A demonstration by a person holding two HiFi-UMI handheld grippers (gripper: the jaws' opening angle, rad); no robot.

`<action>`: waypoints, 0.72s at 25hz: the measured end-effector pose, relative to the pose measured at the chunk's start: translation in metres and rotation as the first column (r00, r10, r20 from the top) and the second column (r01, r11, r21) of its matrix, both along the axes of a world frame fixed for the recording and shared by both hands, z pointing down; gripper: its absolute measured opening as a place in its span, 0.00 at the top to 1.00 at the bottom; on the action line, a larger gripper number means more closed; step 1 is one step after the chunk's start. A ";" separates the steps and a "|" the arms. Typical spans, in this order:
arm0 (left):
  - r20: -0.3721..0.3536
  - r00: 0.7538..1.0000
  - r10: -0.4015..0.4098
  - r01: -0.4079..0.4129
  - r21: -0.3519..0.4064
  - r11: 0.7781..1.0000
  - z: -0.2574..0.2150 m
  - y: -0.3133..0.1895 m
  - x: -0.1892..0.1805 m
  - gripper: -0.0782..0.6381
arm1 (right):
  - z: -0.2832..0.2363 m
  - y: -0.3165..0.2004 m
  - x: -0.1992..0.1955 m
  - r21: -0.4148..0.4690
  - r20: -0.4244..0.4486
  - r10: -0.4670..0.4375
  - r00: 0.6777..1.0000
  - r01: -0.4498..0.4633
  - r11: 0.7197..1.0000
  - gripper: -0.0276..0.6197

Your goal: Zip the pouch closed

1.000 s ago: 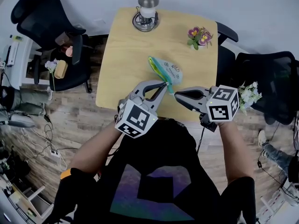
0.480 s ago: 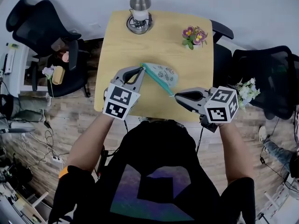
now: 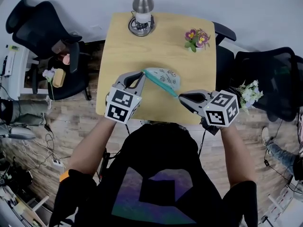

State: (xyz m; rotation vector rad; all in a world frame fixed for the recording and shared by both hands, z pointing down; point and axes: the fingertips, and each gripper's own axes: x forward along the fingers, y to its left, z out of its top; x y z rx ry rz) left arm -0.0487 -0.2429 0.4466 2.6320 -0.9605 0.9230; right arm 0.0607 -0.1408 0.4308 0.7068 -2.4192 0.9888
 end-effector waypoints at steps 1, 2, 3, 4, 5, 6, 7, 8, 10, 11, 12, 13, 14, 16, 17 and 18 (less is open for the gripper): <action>-0.006 1.000 -0.003 0.003 -0.010 1.000 0.000 0.002 -0.001 0.87 | 0.002 -0.002 0.001 0.005 -0.017 0.014 1.000 -0.014 1.000 0.92; -0.015 1.000 -0.008 0.007 -0.020 1.000 -0.001 0.004 -0.001 0.87 | 0.004 -0.005 0.002 0.010 -0.035 0.025 0.999 -0.024 1.000 0.92; -0.028 0.999 -0.014 0.014 -0.028 1.000 -0.003 0.006 -0.002 0.87 | 0.006 -0.007 0.003 0.015 -0.050 0.033 0.998 -0.032 0.999 0.92; -0.046 0.999 -0.025 0.023 -0.036 0.999 -0.005 0.007 -0.003 0.87 | 0.007 -0.008 0.004 0.018 -0.060 0.039 0.997 -0.038 0.999 0.91; -0.066 0.997 -0.037 0.034 -0.044 0.998 -0.008 0.009 -0.003 0.87 | 0.008 -0.010 0.005 0.021 -0.066 0.044 0.997 -0.043 0.999 0.91; -0.087 0.995 -0.050 0.046 -0.050 0.998 -0.011 0.010 -0.004 0.87 | 0.007 -0.011 0.005 0.024 -0.066 0.048 0.997 -0.046 0.999 0.89; -0.106 0.992 -0.062 0.056 -0.054 0.997 -0.015 0.011 -0.004 0.87 | 0.006 -0.012 0.004 0.028 -0.059 0.050 0.997 -0.049 0.998 0.86; -0.124 0.990 -0.071 0.064 -0.054 0.996 -0.019 0.012 -0.004 0.87 | 0.003 -0.013 0.003 0.034 -0.049 0.052 0.997 -0.050 0.998 0.81; -0.156 0.984 -0.081 0.074 -0.047 0.996 -0.029 0.014 -0.003 0.87 | -0.004 -0.017 0.001 0.061 -0.042 0.060 0.997 -0.058 0.996 0.74; -0.169 0.982 -0.085 0.079 -0.040 0.996 -0.034 0.014 -0.002 0.87 | -0.008 -0.019 0.001 0.085 -0.052 0.067 0.996 -0.063 0.994 0.74; -0.181 0.979 -0.088 0.085 -0.029 0.996 -0.041 0.014 -0.001 0.87 | -0.012 -0.023 0.001 0.115 -0.068 0.077 0.995 -0.069 0.991 0.74; -0.191 0.977 -0.092 0.091 -0.014 0.996 -0.047 0.013 0.000 0.87 | -0.017 -0.026 0.000 0.149 -0.087 0.089 0.992 -0.075 0.986 0.74; -0.201 0.975 -0.097 0.099 0.003 0.995 -0.054 0.013 0.001 0.87 | -0.022 -0.030 0.000 0.186 -0.104 0.106 0.989 -0.085 0.979 0.74; -0.218 0.970 -0.104 0.116 0.042 0.992 -0.067 0.011 0.004 0.87 | -0.035 -0.040 0.000 0.265 -0.127 0.154 0.980 -0.116 0.957 0.74; -0.224 0.969 -0.109 0.125 0.063 0.990 -0.074 0.011 0.005 0.87 | -0.043 -0.044 0.000 0.305 -0.133 0.184 0.974 -0.136 0.943 0.76; -0.228 0.967 -0.113 0.135 0.084 0.987 -0.080 0.010 0.006 0.87 | -0.051 -0.048 0.000 0.343 -0.136 0.216 0.967 -0.159 0.926 0.78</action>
